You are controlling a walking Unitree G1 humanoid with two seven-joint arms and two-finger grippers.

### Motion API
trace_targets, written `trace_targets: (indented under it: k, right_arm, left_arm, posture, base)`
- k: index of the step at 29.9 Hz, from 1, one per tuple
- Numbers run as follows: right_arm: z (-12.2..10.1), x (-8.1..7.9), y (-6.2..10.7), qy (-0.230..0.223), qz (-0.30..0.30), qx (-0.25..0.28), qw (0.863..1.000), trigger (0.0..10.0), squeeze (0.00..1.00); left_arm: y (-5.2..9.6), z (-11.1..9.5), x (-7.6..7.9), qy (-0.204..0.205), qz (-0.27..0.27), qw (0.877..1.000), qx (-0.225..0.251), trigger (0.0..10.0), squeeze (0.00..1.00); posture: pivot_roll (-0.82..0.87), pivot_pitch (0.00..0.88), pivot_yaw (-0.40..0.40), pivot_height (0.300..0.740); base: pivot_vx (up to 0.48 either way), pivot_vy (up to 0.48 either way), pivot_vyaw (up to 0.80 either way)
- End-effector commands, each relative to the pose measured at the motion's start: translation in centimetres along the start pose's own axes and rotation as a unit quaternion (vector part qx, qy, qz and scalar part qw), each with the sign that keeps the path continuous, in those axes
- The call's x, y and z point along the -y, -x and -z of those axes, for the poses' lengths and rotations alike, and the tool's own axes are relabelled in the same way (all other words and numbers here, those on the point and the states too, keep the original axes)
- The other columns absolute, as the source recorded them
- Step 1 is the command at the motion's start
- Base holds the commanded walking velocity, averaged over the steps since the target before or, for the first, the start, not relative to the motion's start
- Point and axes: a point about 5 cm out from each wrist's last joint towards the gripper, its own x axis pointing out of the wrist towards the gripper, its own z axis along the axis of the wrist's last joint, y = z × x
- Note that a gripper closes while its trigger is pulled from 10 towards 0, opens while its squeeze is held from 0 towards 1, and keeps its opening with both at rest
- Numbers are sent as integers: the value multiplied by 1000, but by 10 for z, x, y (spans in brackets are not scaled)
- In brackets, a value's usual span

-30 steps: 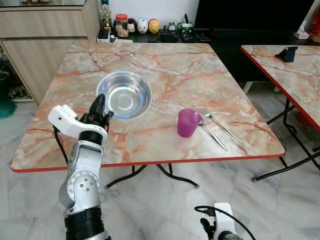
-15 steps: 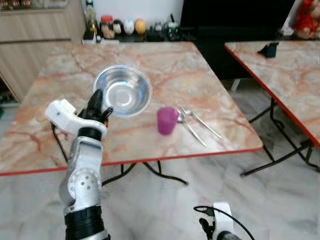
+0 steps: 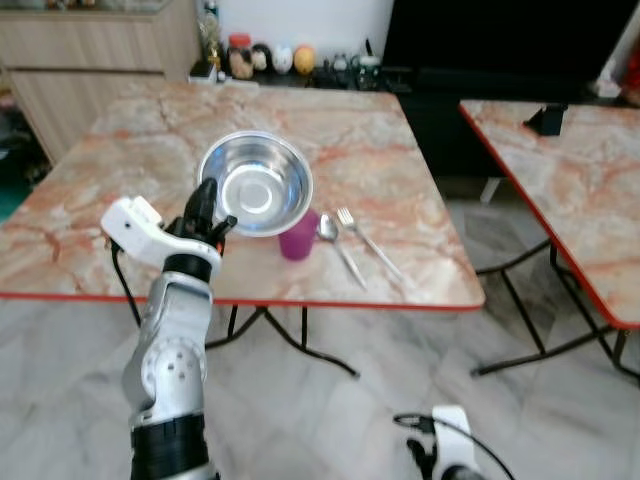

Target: Setting the table

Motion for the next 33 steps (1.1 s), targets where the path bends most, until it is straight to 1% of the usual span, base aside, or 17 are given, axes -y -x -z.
trace_targets:
  k: [1,6,12,13,33]
  right_arm:
    - [2,-4,0,-3,-6,-3,1000,10000,0]
    - [1,-4,0,7,-6,-1,1000,10000,0]
    - [1,-4,0,4,-4,-1,1000,10000,0]
    - [2,-4,0,-1,-4,-2,1000,10000,0]
    - [2,-5,0,-10,-5,-1,1000,10000,0]
  left_arm:
    - [-1,-4,2,-4,0,1000,10,10000,0]
    - [-1,-5,2,-5,-1,1000,13,10000,0]
    - [-1,-5,2,-7,1,1000,13,10000,0]
    - [-2,-5,2,-7,1,1000,13,10000,0]
    - [-2,-4,0,-11,0,1000,9,10000,0]
  posture:
    - [8,0,-69,719]
    - [6,0,-69,719]
    - [6,0,-68,719]
    - [5,0,-67,719]
    - [-1,0,-64,719]
  base:
    - [0,-442,0]
    - [0,-439,0]
    - [0,-437,467]
    - [0,-439,0]
    - [0,-436,0]
